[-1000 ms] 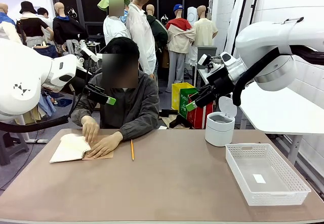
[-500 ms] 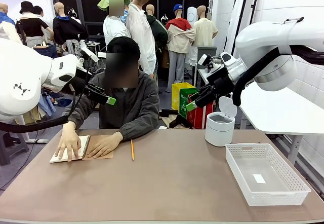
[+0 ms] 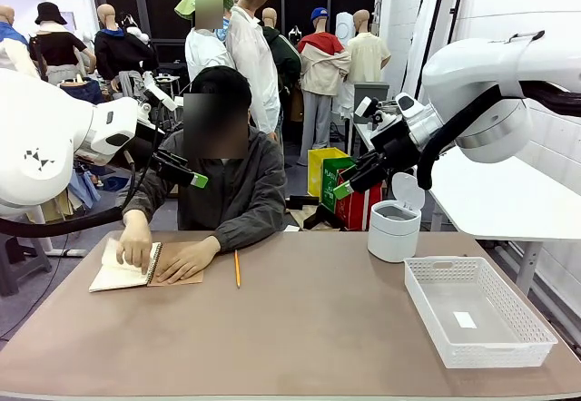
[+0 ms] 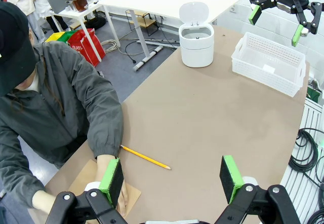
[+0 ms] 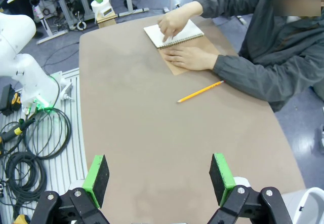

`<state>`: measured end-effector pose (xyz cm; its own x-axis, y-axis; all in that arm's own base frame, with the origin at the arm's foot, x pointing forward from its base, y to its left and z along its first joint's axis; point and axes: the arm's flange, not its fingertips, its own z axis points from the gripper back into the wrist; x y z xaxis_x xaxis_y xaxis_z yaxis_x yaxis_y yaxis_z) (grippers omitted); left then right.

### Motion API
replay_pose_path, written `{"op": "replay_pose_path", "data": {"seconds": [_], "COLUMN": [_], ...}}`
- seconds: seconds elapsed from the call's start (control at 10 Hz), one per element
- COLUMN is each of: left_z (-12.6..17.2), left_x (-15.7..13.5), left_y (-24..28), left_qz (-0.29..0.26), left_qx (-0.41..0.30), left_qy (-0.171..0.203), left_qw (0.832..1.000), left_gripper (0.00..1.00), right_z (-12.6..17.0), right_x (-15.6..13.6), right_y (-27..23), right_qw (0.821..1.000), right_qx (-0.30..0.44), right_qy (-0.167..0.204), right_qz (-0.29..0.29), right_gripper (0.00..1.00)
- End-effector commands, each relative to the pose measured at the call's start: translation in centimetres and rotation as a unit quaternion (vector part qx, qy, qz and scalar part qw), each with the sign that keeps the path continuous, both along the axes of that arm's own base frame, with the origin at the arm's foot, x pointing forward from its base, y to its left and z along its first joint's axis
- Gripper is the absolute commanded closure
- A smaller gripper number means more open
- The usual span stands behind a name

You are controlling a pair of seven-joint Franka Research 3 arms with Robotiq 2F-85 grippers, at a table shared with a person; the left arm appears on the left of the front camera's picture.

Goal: Sort the paper based on its condition.
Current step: If a person hands you a paper, place it in the Organizing basket , and if it's crumpled, put it in the Trash can.

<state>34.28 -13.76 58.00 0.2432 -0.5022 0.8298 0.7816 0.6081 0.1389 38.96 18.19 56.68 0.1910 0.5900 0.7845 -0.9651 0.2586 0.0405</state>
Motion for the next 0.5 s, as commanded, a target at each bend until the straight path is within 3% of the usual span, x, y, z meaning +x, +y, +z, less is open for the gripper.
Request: {"op": "replay_pose_path", "data": {"seconds": [0.0, 0.4], "left_z": [-0.15, -0.15], "left_x": [0.09, 0.09], "left_y": [0.1, 0.1], "left_qz": [-0.004, -0.004], "left_qx": [0.004, 0.004], "left_qy": [-0.001, -0.001], "left_qw": [1.0, 1.0], "left_gripper": [0.0, 0.0], "right_z": [0.13, 0.13], "right_x": [0.04, 0.04], "right_y": [0.1, 0.1], "right_qw": [1.0, 1.0], "right_qx": [0.002, 0.002], "right_qy": [0.002, 0.002], "right_qz": [-0.003, -0.003], "right_gripper": [0.0, 0.0]}}
